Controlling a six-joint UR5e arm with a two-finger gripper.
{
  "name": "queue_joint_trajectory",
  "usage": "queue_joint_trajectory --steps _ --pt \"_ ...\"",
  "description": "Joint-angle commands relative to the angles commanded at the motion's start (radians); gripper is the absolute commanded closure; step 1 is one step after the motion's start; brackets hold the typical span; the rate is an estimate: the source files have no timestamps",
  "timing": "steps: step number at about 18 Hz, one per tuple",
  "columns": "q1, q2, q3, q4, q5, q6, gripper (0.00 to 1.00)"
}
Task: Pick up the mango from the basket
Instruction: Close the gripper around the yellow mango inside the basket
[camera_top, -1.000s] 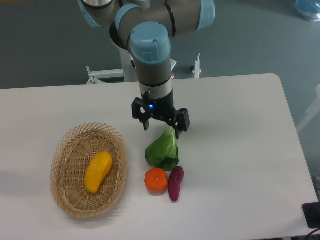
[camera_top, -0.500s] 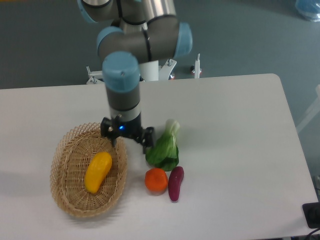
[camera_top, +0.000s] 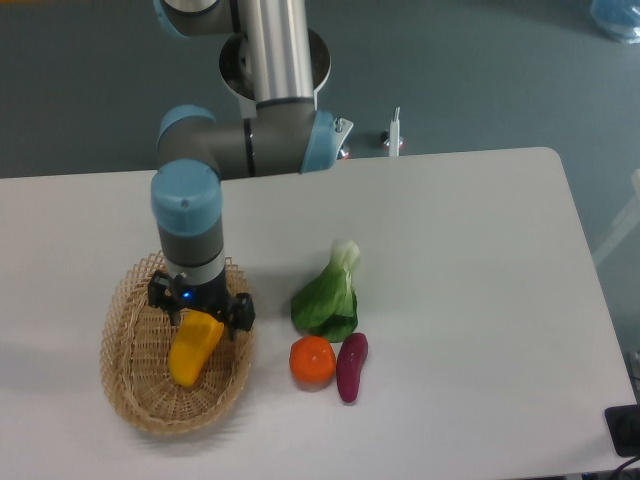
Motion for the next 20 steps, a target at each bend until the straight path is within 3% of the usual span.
queue_joint_trajectory --steps 7,15,16,18,20 --pt "-0.017 -0.038 0.005 0.012 0.005 0.009 0.0" --pt "-0.017 -0.043 -0.006 0.012 0.031 0.006 0.0" --pt "-0.017 -0.043 -0.006 0.011 0.034 0.002 0.05" --pt "-0.018 -0.043 -0.008 0.011 0.034 0.0 0.29" --pt "-0.018 -0.043 -0.008 0.011 0.034 0.002 0.38"
